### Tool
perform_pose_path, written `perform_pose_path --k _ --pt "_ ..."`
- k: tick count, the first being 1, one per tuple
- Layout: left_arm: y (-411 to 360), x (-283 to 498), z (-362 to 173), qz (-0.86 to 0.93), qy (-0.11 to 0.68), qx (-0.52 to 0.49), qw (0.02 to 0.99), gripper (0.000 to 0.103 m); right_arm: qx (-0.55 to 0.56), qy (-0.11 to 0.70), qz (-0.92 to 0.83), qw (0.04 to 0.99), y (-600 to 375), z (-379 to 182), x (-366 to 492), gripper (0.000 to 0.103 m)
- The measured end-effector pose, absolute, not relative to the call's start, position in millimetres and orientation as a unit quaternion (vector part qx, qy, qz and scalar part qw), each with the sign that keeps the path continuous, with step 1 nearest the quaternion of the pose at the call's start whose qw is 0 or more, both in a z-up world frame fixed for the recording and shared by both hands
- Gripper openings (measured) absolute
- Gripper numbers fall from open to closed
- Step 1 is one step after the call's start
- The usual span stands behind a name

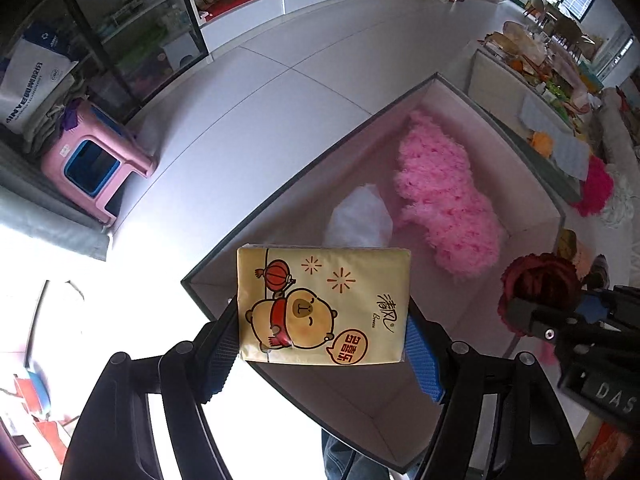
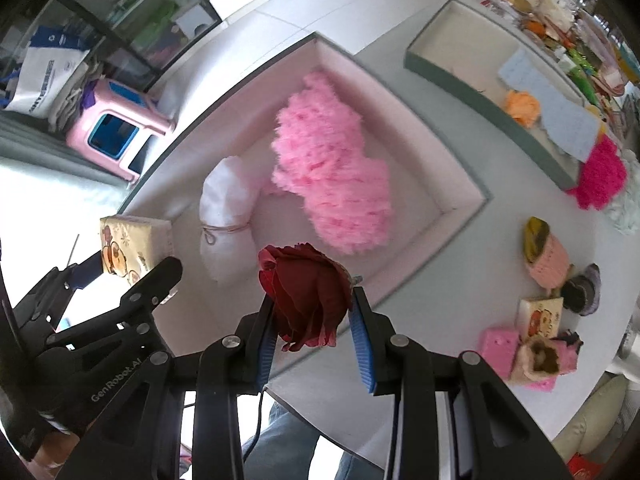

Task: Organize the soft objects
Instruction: 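Carry the rose with the right gripper while the left carries the tissue pack to the box, then lower the rose and tissue pack into the white box and open both grippers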

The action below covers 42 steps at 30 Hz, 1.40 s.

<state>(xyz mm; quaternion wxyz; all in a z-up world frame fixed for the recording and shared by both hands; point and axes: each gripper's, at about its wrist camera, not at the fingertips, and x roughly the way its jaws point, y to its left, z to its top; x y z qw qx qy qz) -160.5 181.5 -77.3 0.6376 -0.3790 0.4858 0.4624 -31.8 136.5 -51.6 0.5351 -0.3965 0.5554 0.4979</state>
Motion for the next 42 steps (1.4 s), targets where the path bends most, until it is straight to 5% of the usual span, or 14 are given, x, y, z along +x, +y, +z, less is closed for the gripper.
perform_pose_path --k 28,31,33,37,39,42 --pt "184 -158 -89 0.462 0.505 -0.374 0.626 0.075 -0.419 0.56 0.497 0.514 147 -73 -46 0.038" --pt "186 -163 -88 0.465 0.499 -0.381 0.624 0.08 -0.413 0.56 0.498 0.518 146 -71 -43 0.055" --pt "187 -166 -88 0.466 0.496 -0.389 0.622 0.101 -0.4 0.566 0.498 0.522 145 -69 -36 0.079" --pt "186 -165 -84 0.465 0.494 -0.386 0.625 0.103 -0.367 0.579 0.498 0.531 141 -64 -18 0.089" --pt "185 -161 -84 0.462 0.501 -0.382 0.624 0.103 -0.356 0.579 0.494 0.542 137 -61 -9 0.103" --pt "182 -151 -84 0.449 0.514 -0.379 0.626 0.103 -0.343 0.578 0.489 0.556 130 -58 0 0.103"
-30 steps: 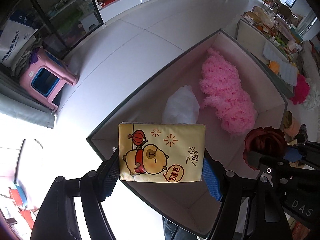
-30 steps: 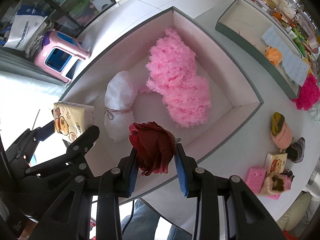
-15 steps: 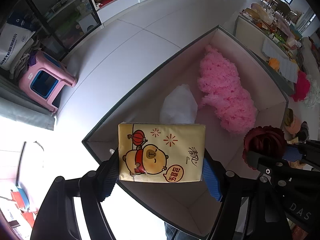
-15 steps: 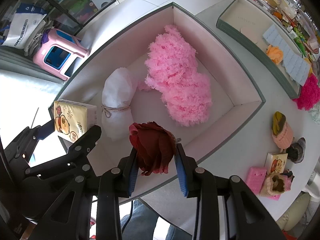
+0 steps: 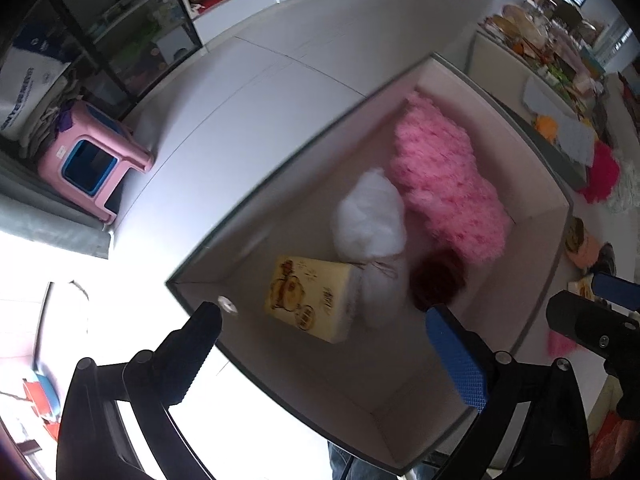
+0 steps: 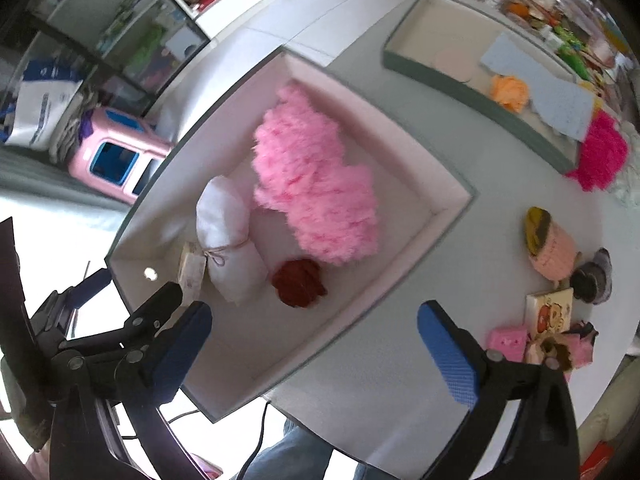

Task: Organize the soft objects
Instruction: 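Lower the rose and tissue pack into the white box and open both grippers, then move both grippers back over the table toward the pink sponge and beige hat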

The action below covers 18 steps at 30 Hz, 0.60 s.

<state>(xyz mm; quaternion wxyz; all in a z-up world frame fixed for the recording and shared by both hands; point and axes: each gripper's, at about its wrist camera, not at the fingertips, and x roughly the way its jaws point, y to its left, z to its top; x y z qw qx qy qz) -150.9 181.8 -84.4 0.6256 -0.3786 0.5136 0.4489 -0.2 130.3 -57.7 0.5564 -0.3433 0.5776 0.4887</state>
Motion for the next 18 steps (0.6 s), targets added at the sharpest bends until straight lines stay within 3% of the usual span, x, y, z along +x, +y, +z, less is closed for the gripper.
perform_pose_path --k 18 --pt "97 3 -62 0.303 0.585 -0.286 0.696 0.103 -0.239 0.665 0.359 0.61 -12 -81 103 0.103"
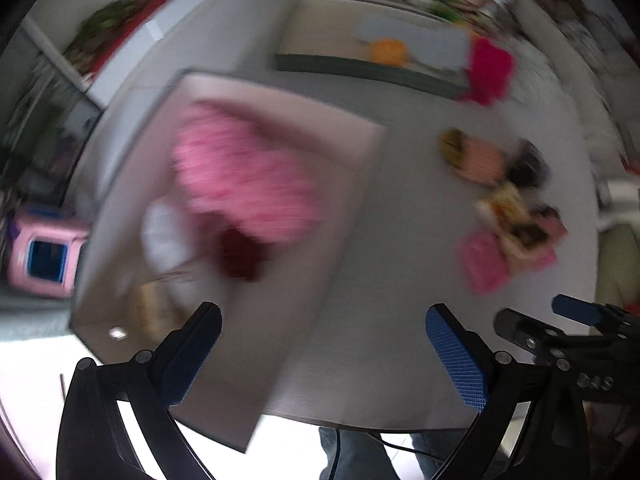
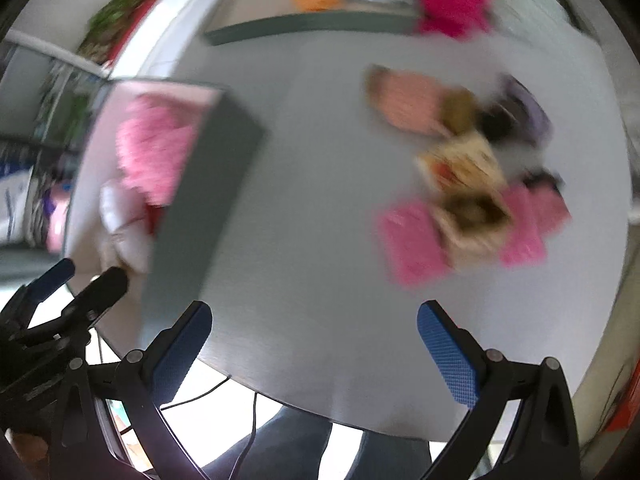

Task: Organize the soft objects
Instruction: 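Move both grippers back over the table toward the pink sponge and beige hat, then grasp the pink sponge with the left gripper while the right grasps the beige knit hat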

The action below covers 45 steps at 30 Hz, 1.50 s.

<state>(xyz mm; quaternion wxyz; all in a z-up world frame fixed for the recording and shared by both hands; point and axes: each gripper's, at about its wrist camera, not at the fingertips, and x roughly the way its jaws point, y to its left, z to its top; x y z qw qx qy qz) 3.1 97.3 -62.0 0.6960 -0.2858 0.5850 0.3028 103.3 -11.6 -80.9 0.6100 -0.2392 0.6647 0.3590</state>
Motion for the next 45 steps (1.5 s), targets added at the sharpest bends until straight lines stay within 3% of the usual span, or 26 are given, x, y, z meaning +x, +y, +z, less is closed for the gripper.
perform_pose_path --k 11,23,30,45 --pt "60 96 -138 0.266 0.629 -0.329 0.652 0.103 -0.135 0.722 0.224 0.64 -138 -111 181 0.103" --pt "59 148 -188 0.27 0.641 -0.361 0.621 0.103 -0.115 0.746 0.194 0.627 -192 -132 207 0.103" --pt "60 141 -180 0.271 0.668 -0.281 0.633 0.103 -0.127 0.738 0.21 0.628 -182 -134 204 0.103" --pt "65 127 -172 0.272 0.678 -0.233 0.642 0.103 -0.098 0.701 0.296 0.641 -64 -116 213 0.103"
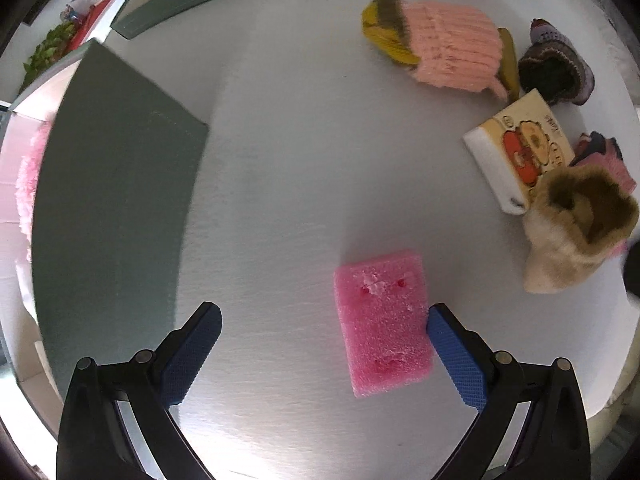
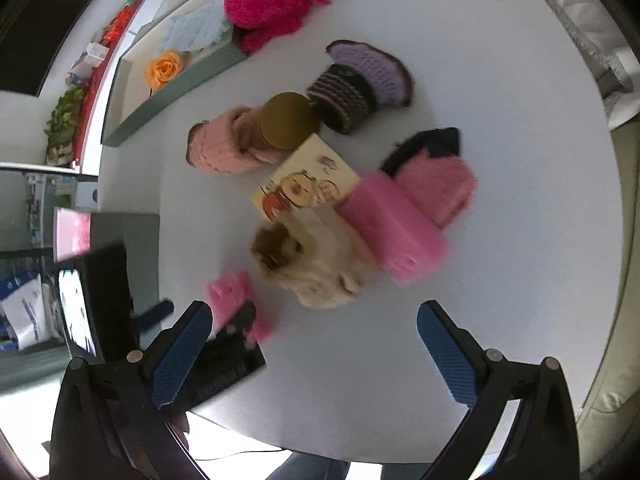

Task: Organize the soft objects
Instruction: 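Grasp the pink sponge with the left gripper while the right grasps the beige knit hat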

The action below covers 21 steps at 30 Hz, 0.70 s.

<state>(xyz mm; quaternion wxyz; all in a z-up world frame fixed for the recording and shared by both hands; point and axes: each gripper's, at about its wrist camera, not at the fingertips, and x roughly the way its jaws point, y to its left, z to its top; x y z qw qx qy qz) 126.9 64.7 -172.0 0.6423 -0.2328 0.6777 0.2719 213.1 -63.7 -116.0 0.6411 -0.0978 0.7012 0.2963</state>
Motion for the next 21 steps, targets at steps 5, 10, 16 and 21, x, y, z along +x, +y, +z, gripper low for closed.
perform_pose_path --k 5,10,16,21 --pt "66 128 -179 0.263 0.681 -0.243 0.638 0.103 -0.078 0.722 0.279 0.628 -46 -147 208 0.099" --pt "72 137 -188 0.265 0.69 -0.254 0.624 0.103 -0.088 0.749 0.239 0.611 -38 -177 207 0.061" --pt "85 120 -194 0.26 0.686 -0.294 0.613 0.103 -0.083 0.758 0.235 0.602 -48 -183 210 0.024" --pt "89 124 -192 0.254 0.696 -0.282 0.61 0.103 -0.064 0.761 0.257 0.593 -69 -174 207 0.023"
